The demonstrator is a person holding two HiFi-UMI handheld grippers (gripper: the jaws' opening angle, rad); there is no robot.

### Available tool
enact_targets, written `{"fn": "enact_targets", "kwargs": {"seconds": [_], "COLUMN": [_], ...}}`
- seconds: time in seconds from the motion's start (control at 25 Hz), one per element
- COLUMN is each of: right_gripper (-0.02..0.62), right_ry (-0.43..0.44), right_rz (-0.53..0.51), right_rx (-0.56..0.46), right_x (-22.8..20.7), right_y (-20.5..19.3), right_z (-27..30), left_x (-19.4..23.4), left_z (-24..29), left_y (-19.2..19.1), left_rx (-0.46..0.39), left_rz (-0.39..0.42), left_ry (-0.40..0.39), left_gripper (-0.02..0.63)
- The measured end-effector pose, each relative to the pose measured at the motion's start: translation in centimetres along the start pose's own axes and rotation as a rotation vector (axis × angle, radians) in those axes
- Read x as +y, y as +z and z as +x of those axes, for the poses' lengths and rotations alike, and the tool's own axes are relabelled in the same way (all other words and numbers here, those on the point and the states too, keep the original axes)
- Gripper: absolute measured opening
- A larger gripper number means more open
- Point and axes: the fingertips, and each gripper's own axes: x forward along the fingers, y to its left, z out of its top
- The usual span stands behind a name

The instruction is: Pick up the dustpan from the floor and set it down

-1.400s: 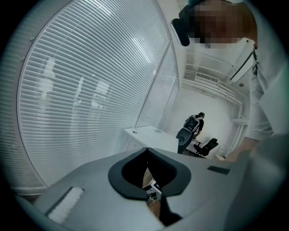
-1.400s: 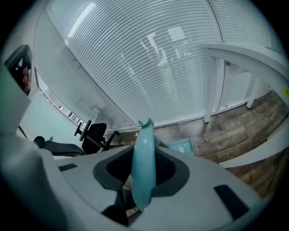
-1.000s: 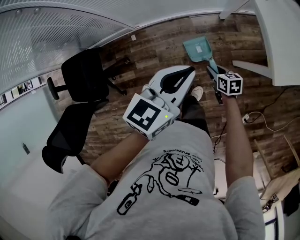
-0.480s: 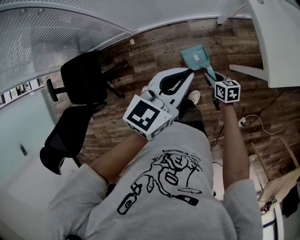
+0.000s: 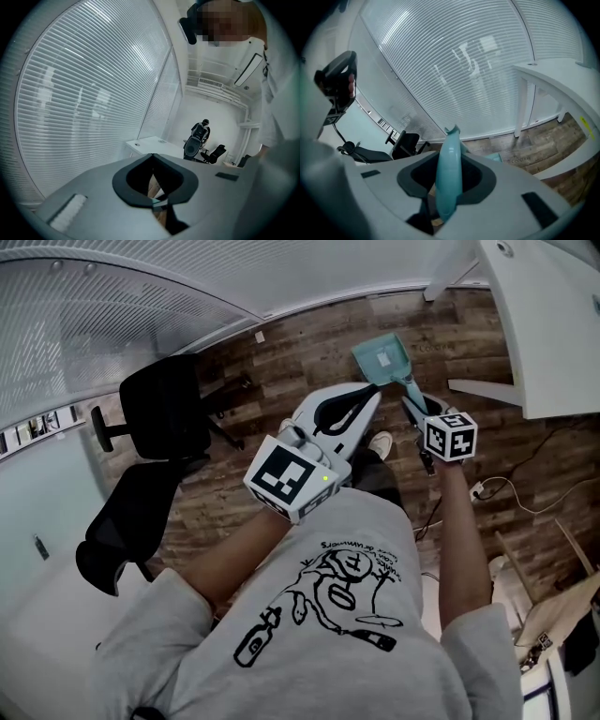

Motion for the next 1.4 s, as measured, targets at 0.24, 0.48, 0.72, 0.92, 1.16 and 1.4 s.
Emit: {"fn": "enact_targets", "kwargs": {"seconds": [0.24, 0.48, 0.72, 0.92, 1.16, 1.4], "right_gripper": [0.087, 0.087, 0.087, 0.087, 0.087, 0.087], "right_ry": [0.000, 0.002, 0.005, 0.002, -0.004, -0.010], "right_rz": [-0.018, -0.045, -0.073, -0.071, -0.068, -0.089], "right_rx": [-0.034, -0.065, -0.105, -0.151, -0.188, -0.226], "right_x": [1.4, 3.5, 6.2, 8.2, 10.2, 11.6], "right_y": [1.9, 3.9, 6.4, 8.2, 10.2, 12.2], "right_z": [-2.4, -5.4, -8.7, -11.8, -15.1, -18.1], "left_x": [-0.4, -0.5, -1.1, -1.9, -2.6, -2.5], "left_z": [-0.4, -0.9, -1.2, -1.2, -1.1, -1.1], "left_y": [0.8, 1.7, 2.8, 3.7, 4.6, 5.7], "left_rx": [-0.017, -0.033, -0.051, -0.062, -0.072, -0.093], "left_rz": [0.009, 0.027, 0.044, 0.054, 0.050, 0.062], "left_ry": [0.004, 0.006, -0.003, -0.017, -0.032, -0.027], "left_gripper": [0.002, 0.002, 0.002, 0.002, 0.002, 0.002]}}
